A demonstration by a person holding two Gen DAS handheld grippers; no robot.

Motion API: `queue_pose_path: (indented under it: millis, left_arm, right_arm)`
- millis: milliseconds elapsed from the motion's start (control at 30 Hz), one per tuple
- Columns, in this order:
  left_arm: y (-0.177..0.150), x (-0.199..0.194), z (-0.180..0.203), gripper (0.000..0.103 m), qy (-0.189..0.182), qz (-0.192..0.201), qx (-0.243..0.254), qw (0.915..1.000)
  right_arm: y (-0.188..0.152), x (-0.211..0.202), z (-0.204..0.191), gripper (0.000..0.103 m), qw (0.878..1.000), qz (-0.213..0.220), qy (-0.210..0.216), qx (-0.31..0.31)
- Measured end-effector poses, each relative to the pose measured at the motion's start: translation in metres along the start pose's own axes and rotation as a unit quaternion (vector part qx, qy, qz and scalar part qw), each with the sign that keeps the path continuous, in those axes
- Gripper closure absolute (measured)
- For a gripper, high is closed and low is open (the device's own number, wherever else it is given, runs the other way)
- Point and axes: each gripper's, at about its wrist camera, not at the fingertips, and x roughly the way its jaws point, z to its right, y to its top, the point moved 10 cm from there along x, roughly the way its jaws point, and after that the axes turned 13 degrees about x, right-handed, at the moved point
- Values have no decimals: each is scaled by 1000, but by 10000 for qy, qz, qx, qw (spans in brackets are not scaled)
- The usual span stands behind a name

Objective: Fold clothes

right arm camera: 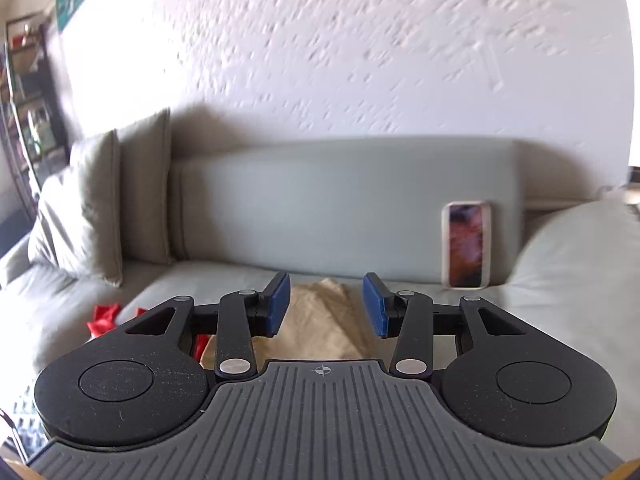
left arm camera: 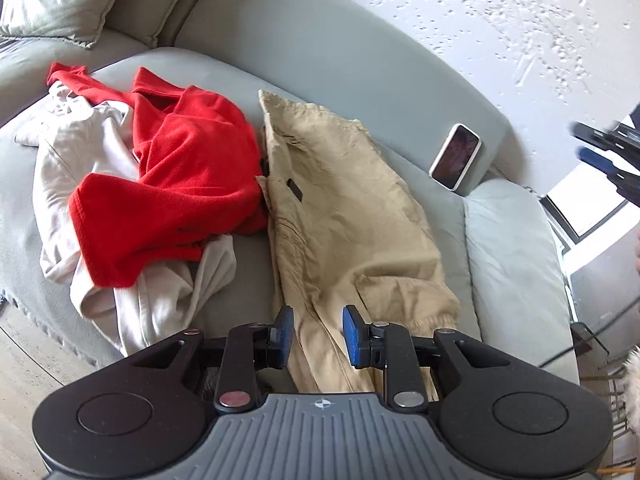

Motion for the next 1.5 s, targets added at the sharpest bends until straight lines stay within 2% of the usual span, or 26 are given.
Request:
queue_pose_path:
  millis: [67, 100, 167, 200, 267, 400, 533, 633, 733, 800, 933, 1100, 1300, 1333, 1367, 1500]
  left_arm:
    - [-10, -3, 2, 78, -84, -65, -20, 9999]
    - [-15, -4, 3, 74, -126, -98, -30, 9999]
    - [-26, -7, 6, 68, -209, -164, -51, 9996]
    - [-31, -5, 6, 68, -264, -215, -123, 9993]
    - [-39, 16, 5, 71, -452, -352, -622, 9964]
    - [-41, 35, 4, 80, -509, -195, -1095, 9925]
    - [-43, 40, 1, 83, -54, -352, -1027, 9941]
    - [-47, 32, 0, 82, 57, -373, -1069, 9936]
    - [-52, 29, -6, 70, 182, -358, -1158, 9925]
    - [-56, 33, -10, 69, 267, -473, -1216, 9911]
    - [-64, 48, -11, 71, 171, -628, -1300, 9894]
    - [-63, 51, -5, 85, 36, -605, -1268, 9901]
    - [-63, 56, -2, 85, 86, -695, -1111, 9913]
    - [-64, 58, -2, 88, 128, -720, -1086, 9914]
    - [-63, 55, -2, 103, 195, -699, -1033, 9920]
    - [-48, 27, 10, 103, 384, -382, -549, 9970]
  right_arm:
    - [2, -45, 19, 46, 10000, 59, -21, 29]
    - [-1, -62, 29, 44, 10000, 23, -56, 79]
    - [-20, -83, 47, 44, 9993, -225, -24, 305]
    - [-36, -85, 54, 44, 9982, -414, 22, 438]
    - [-72, -85, 66, 44, 9948, -760, 67, 682]
    - [-135, -71, 79, 44, 9860, -1224, 73, 1128]
    - [-191, -49, 83, 44, 9709, -1841, 184, 1519]
    - [-222, -40, 80, 44, 9604, -2238, 273, 1637]
    - [-237, -38, 73, 44, 9597, -2373, 313, 1474]
    - [-243, -35, 71, 44, 9575, -2451, 324, 1488]
    - [-248, -35, 67, 44, 9555, -2520, 359, 1488]
    - [-248, -39, 69, 44, 9561, -2529, 281, 1456]
    - [-249, -38, 73, 44, 9552, -2529, 220, 1518]
    - [-250, -39, 73, 44, 9554, -2531, 220, 1505]
    - [-250, -39, 72, 44, 9556, -2534, 220, 1486]
    - [-250, -41, 72, 44, 9583, -2510, 197, 1355]
